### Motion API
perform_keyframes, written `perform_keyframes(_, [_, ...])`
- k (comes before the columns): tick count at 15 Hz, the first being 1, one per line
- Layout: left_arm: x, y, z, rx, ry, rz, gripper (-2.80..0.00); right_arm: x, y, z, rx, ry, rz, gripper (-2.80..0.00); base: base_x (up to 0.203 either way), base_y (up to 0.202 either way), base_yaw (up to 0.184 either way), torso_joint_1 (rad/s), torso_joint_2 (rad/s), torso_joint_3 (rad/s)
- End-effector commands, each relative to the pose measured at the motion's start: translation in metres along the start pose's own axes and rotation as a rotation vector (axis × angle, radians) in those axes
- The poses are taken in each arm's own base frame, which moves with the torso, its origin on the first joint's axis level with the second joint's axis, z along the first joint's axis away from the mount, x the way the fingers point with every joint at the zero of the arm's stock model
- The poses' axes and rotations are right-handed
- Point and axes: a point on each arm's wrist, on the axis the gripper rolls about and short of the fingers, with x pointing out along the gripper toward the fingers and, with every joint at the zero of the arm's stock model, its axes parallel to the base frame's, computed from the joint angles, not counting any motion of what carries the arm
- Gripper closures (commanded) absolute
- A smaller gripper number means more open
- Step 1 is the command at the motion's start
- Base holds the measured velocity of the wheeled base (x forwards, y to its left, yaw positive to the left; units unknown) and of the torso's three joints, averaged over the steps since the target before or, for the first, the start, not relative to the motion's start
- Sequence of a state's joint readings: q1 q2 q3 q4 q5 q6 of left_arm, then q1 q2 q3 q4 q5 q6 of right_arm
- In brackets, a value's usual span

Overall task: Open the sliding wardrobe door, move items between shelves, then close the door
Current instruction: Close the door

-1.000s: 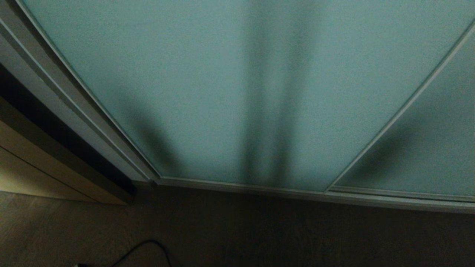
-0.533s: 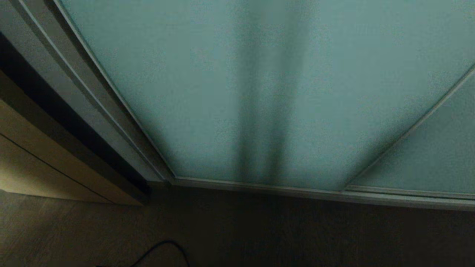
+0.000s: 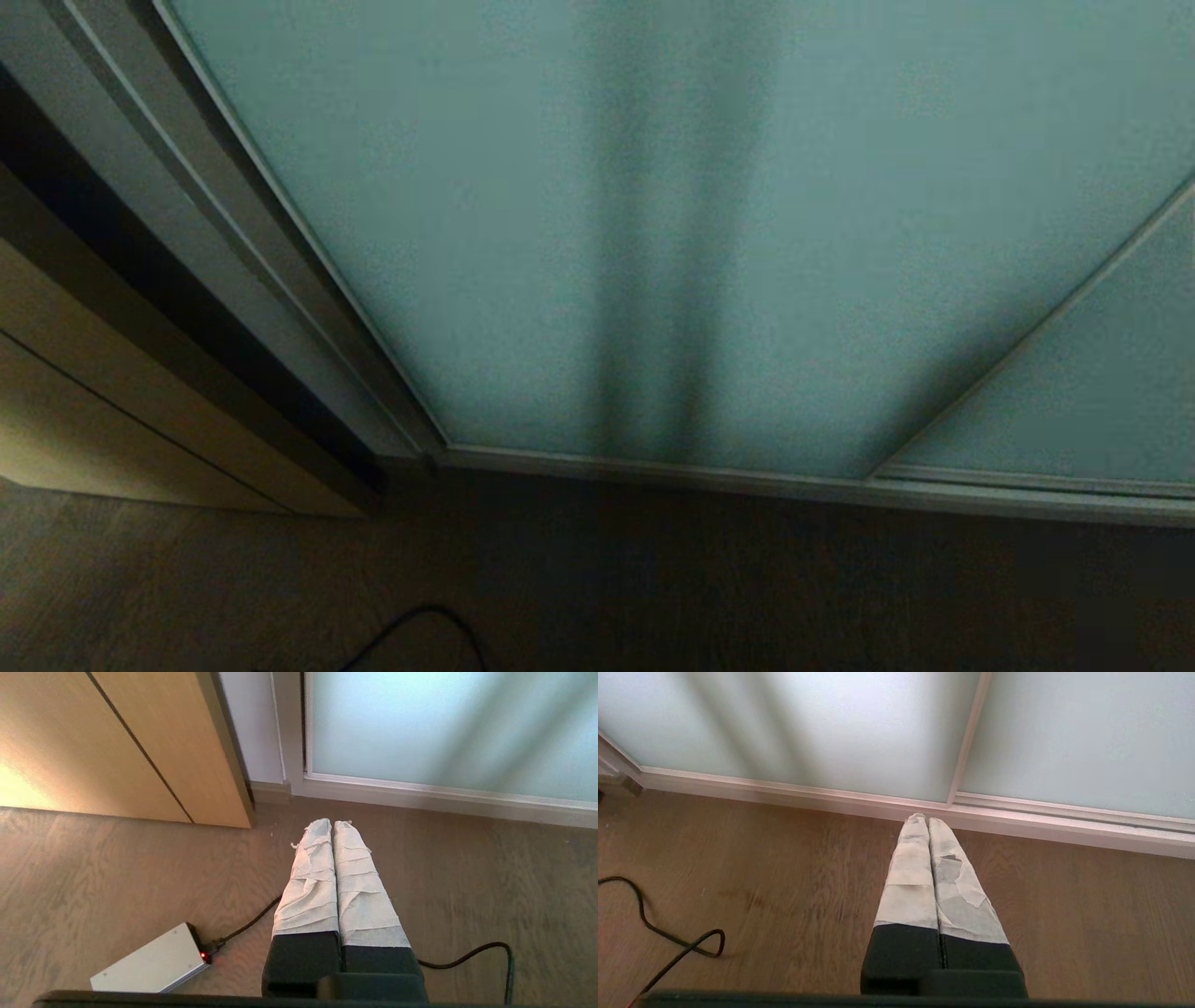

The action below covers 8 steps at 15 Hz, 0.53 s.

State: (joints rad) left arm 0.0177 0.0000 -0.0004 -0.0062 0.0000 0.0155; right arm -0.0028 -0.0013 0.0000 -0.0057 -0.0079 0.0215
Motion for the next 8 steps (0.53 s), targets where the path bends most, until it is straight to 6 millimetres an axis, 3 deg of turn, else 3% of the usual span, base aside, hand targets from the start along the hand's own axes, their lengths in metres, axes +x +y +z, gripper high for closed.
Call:
perform_keyframes(1, [0.0, 0.0, 0.0, -0.002, 0.003, 0.0, 0.0, 0.0, 0.0, 0.0, 0.0, -0.001, 0.0, 0.0, 0.0, 0.0, 0.0, 0.0, 0.0, 0.0])
perform_keyframes(5, [-0.001, 0.0, 0.003, -0.002, -0.011, 0.007, 0.0, 0.0, 0.0, 0.0, 0.0, -0.001, 0.0, 0.0, 0.0, 0.0, 0.0, 0.0, 0.0, 0.0])
perform_keyframes(8, [-0.013, 0.001, 0.04, 0.031, -0.138, 0.017, 0.0, 0.0, 0.0, 0.0, 0.0, -0.001, 0.0, 0.0, 0.0, 0.0, 0.0, 0.0, 0.0, 0.0])
